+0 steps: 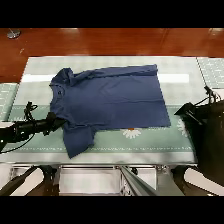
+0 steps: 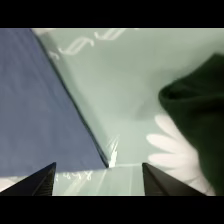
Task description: Fold the shirts.
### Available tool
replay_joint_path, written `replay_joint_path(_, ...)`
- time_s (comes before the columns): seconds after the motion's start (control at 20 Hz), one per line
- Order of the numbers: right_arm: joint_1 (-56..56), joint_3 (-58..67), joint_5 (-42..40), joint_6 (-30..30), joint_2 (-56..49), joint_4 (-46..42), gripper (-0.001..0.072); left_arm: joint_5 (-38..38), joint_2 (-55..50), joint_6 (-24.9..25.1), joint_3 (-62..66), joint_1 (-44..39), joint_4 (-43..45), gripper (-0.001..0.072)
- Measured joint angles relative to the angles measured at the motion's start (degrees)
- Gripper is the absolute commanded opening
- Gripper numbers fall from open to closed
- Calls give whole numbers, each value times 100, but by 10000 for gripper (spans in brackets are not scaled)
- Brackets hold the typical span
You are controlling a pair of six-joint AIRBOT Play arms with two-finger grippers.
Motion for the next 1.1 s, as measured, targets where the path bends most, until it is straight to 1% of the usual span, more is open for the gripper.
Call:
replay_joint_path(0.35,365,-177,190,13,-575,275,613,-105,0,59,24,-17,-42,20)
replay_joint_path(0.5,629,-61,-22,-4,-796,597,609,-109,-2,61,24,-17,-44,20)
replay_joint_path(0.55,732,15,-144,-15,-874,726,517,-107,0,61,24,-17,-44,20)
replay_joint_path(0.65,975,181,-428,-48,-1025,796,19,-109,0,66,37,-17,-44,20)
replay_joint_path(0.75,1220,468,-459,-98,-1082,896,21,-114,0,101,109,-17,-46,19)
replay_joint_path(0.85,1377,975,-251,-122,-1119,975,21,-170,4,120,367,-17,-136,19)
replay_joint_path(1.0,1491,2326,122,-87,-1141,1047,21,-380,127,129,1226,-17,-514,18)
replay_joint_path(1.1,1521,3600,321,24,-1117,1082,21,-439,293,133,2151,-17,-785,19)
